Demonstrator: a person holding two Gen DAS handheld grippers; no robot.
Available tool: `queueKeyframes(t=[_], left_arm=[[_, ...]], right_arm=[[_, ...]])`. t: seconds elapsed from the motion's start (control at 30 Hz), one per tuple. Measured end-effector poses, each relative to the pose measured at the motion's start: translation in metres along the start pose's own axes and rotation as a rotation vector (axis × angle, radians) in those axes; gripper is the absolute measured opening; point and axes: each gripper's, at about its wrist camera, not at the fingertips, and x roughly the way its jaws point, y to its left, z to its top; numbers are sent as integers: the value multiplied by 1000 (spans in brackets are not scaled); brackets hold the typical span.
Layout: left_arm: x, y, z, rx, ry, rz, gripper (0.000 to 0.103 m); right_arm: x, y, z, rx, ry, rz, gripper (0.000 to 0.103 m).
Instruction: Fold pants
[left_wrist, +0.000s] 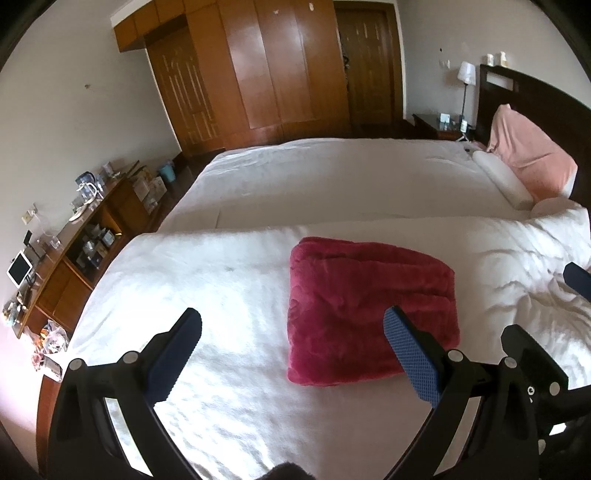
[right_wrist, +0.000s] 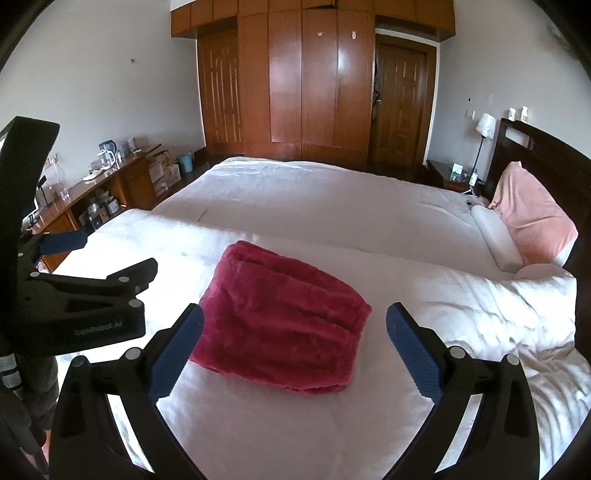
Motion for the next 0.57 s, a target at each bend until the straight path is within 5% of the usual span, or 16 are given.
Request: queueKeyframes(t=[0.57], left_arm=[[16,3,-8,9,14,-4,98]], right_arm=[[15,0,-9,28,57,-16,100]])
